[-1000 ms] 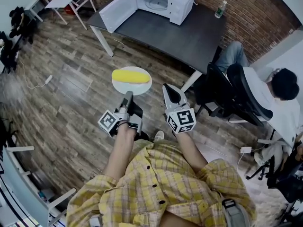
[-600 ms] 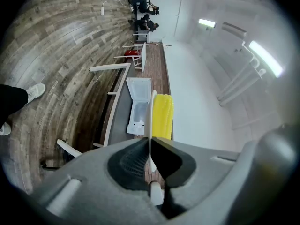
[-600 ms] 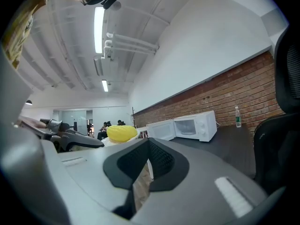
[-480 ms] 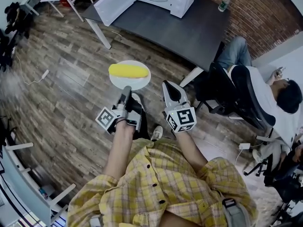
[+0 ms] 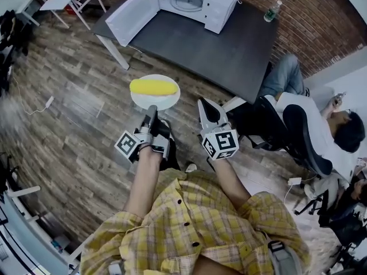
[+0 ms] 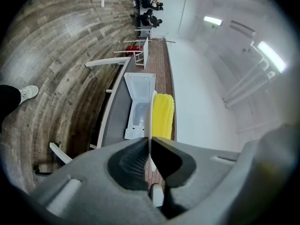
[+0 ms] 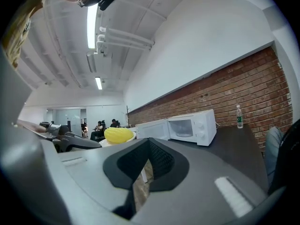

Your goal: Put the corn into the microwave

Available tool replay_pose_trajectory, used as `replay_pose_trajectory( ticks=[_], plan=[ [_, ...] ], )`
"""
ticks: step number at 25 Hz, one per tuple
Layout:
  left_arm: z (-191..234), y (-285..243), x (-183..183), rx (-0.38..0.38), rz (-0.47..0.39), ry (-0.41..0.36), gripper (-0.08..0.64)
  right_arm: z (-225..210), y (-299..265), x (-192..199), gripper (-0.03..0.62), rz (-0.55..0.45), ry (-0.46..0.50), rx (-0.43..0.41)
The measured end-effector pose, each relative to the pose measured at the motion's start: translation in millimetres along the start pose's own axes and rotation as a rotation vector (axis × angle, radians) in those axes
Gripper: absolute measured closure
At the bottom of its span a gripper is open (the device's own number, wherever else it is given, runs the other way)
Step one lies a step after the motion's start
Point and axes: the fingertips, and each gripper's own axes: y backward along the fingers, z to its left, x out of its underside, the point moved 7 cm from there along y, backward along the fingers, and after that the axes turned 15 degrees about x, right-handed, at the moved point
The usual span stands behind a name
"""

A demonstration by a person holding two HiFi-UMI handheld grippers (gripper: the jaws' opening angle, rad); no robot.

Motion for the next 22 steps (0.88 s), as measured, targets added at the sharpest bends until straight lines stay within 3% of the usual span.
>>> replay_pose_trajectory(
  ticks=[22],
  plan=[
    [23,-193,-94,-0.048,0.149,0.013,0.543,-10,-192,-53,0.591,-0.012,-0.013,0.123]
  ],
)
